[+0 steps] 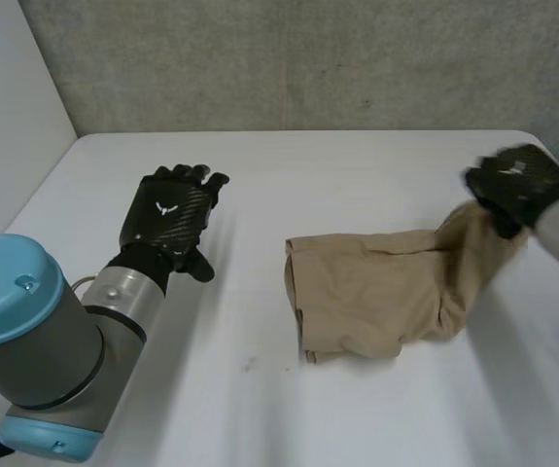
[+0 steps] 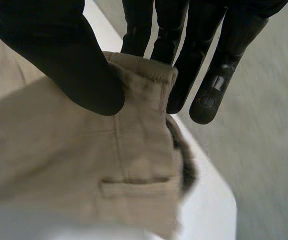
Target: Fold the shorts.
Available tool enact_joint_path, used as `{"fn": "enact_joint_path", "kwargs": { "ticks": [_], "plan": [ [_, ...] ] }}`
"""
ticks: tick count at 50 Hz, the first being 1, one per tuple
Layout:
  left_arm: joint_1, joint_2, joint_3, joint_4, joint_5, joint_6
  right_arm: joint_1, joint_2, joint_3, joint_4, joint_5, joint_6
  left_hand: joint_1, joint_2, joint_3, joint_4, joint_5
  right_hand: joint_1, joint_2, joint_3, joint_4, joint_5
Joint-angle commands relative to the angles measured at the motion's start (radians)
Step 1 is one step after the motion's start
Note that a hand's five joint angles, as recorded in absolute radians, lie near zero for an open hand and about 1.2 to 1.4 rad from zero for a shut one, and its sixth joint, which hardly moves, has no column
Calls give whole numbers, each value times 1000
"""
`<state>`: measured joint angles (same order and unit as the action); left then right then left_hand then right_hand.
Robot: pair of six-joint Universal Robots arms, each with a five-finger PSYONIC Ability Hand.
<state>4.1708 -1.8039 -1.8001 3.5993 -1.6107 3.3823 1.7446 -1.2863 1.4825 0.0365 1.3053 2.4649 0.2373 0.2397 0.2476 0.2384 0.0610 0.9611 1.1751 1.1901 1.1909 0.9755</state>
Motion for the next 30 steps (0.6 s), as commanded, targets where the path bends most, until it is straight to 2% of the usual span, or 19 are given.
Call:
{"fn": "enact_joint_path", "kwargs": {
  "ticks": [1, 4, 7, 8, 9, 13, 19, 23, 24, 27, 30],
  "plan": [
    [0, 18, 1, 1, -1, -9, 320, 59, 5, -10, -38, -17, -15, -17, -25, -16, -13, 435, 221, 206, 205, 246],
    [-1, 26, 2, 1, 0, -17, 375, 94, 39, 3, -86, -41, -15, -17, -25, -16, -13, 435, 221, 206, 205, 246],
    [-1, 28, 5, 1, -2, -21, 409, 117, 107, 6, -187, -90, -15, -17, -25, -16, -13, 427, 213, 199, 198, 238],
    [-1, 28, 8, 2, -2, -23, 411, 119, 122, 8, -213, -101, -15, -17, -25, -16, -13, 285, 71, 56, 55, 96],
    [-1, 28, 15, 2, -2, -24, 411, 120, 145, 9, -257, -121, -15, -17, -25, -16, -13, -36, -250, -265, -266, -225],
    [-3, 26, 34, 6, 0, -26, 411, 102, 159, 19, -310, -121, -9, -12, -19, -10, -7, -759, -974, -988, -989, -948],
    [-11, 15, 107, 4, -2, -35, 362, 12, 111, 20, -272, -15, 0, -3, -11, -1, 1, -787, -1001, -1016, -1016, -976],
    [-41, -26, 179, -1, 0, -69, 270, -77, 84, 16, -218, 190, 9, 6, -2, 7, 10, -787, -1001, -1016, -1016, -976],
    [-73, -61, 214, -5, 0, -86, 247, -93, 70, 14, -207, 272, 9, 6, -2, 7, 10, -787, -1001, -1016, -1016, -976],
    [-153, -138, 302, -57, -18, -110, 207, -94, 42, 11, -195, 395, 14, 12, 4, 13, 16, -787, -1001, -1016, -1016, -976],
    [-188, -186, 355, -109, -54, -121, 179, -94, 21, 13, -189, 451, 14, 12, 4, 13, 16, -787, -1001, -1016, -1016, -976]
  ]
}}
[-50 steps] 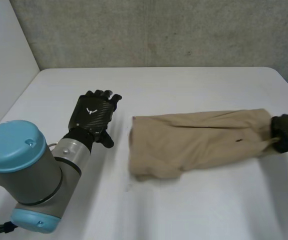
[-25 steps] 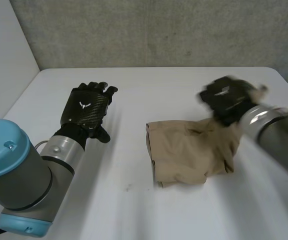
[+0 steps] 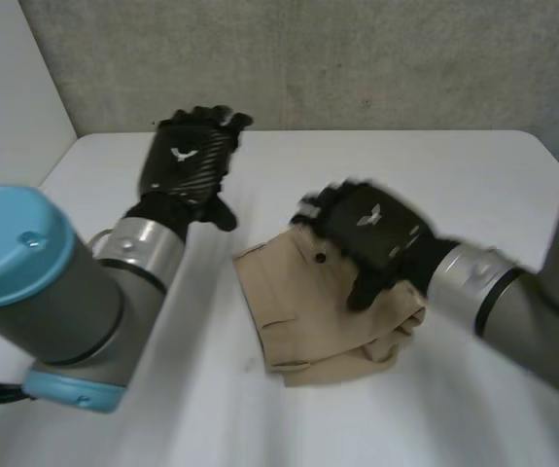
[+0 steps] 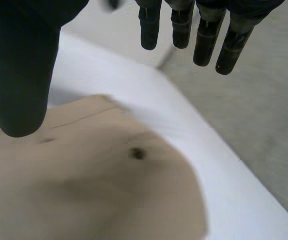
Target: Fold the shorts.
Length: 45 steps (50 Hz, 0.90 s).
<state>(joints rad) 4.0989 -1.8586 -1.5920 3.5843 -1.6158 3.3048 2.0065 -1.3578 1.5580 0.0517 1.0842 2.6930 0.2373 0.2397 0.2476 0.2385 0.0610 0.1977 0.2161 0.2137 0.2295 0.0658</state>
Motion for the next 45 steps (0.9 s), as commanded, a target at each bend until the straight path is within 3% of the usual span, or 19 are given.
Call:
{"fn": "enact_joint_path", "kwargs": {
  "ticks": [1, 8, 15, 23, 31, 39, 45],
  "plan": [
    [-139, -169, 186, -140, -80, -51, -98, -12, -65, 0, 34, 243, 14, 12, 4, 13, 16, -23, -42, -39, -55, -66],
    [-215, -281, 308, -300, -208, -134, -103, 147, -153, 40, 88, 251, 9, 6, -2, 7, 10, -23, -42, -39, -55, -66],
    [-221, -336, 311, -378, -233, -201, -97, 334, -286, 144, 169, 248, 3, 0, -8, 1, 4, -23, -42, -39, -55, -66],
    [-230, -419, 302, -438, -233, -205, -98, 439, -311, 188, 177, 191, -3, -6, -14, -4, -1, -23, -42, -39, -55, -66],
    [-221, -439, 287, -473, -228, -203, -100, 450, -296, 203, 240, 79, -3, -6, -14, -4, -1, -23, -42, -39, -55, -66],
    [-215, -421, 287, -473, -220, -195, -101, 439, -260, 194, 249, -25, -3, -6, -14, -4, -1, -23, -42, -39, -55, -66],
    [-215, -375, 300, -475, -217, -192, -103, 372, -259, 166, 260, -19, -6, -9, -16, -7, -4, -23, -42, -39, -55, -66]
  ]
}}
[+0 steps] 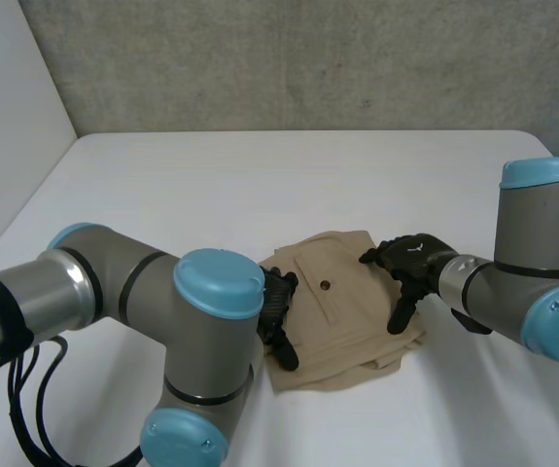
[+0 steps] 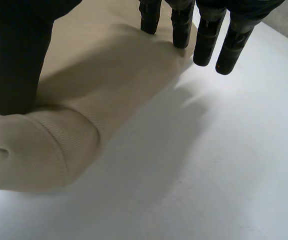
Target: Fold the shorts.
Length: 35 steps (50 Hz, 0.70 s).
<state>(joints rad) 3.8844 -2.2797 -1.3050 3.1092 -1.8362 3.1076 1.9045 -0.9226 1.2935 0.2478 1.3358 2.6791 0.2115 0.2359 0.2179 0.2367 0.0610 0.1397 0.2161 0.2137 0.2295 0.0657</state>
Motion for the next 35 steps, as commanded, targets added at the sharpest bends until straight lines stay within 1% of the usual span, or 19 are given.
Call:
{"fn": "enact_joint_path", "kwargs": {
  "ticks": [1, 4, 8, 9, 12, 13, 16, 18, 20, 21, 24, 29, 35],
  "plan": [
    [0, 60, 13, 0, 3, 5, 1, -79, 7, -39, 8, -4, 20, -5, 13, -6, -4, 35, -42, -39, -55, -66],
    [7, 126, 18, 2, 5, 6, 4, -148, 12, -94, 16, 22, 20, -5, 13, -6, -4, 35, -42, -39, -55, -66],
    [49, 248, 20, 5, 5, 8, 1, -243, 18, -166, 52, 128, 20, -5, 13, -6, -4, 35, -42, -39, -55, -66],
    [73, 299, 21, 5, 6, 9, -4, -283, 20, -189, 80, 178, 20, -5, 13, -6, -4, 35, -42, -39, -55, -66],
    [116, 373, 33, 0, 8, 9, -9, -347, 20, -216, 138, 246, 20, -5, 13, -6, -4, 35, -42, -39, -55, -66],
    [150, 419, 44, -7, 14, 8, -9, -396, 20, -225, 181, 281, 20, -5, 13, -6, -4, 35, -42, -39, -55, -66],
    [199, 479, 56, -35, 34, 8, -9, -473, 20, -226, 236, 303, 28, 4, 22, 3, 4, 35, -42, -39, -55, -66],
    [254, 523, 73, -84, 54, 6, -13, -521, 13, -203, 278, 291, 26, 1, 19, 0, 2, 35, -42, -39, -55, -66],
    [292, 543, 82, -119, 64, 5, -16, -528, 9, -177, 296, 274, 23, -2, 16, -3, -1, 35, -42, -39, -55, -66],
    [328, 560, 87, -153, 74, 3, -24, -535, 6, -148, 312, 262, 17, -8, 10, -8, -7, 35, -42, -39, -55, -66],
    [354, 572, 89, -193, 84, 2, -33, -538, 3, -117, 321, 252, 11, -14, 4, -14, -13, 35, -42, -39, -55, -66],
    [360, 575, 90, -222, 107, 2, -22, -536, -3, -97, 319, 251, -10, -34, -16, -35, -34, 35, -42, -39, -55, -66],
    [357, 575, 84, -222, 107, 2, -22, -536, 7, -88, 312, 249, -24, -49, -31, -50, -48, 35, -42, -39, -55, -66]
  ]
}}
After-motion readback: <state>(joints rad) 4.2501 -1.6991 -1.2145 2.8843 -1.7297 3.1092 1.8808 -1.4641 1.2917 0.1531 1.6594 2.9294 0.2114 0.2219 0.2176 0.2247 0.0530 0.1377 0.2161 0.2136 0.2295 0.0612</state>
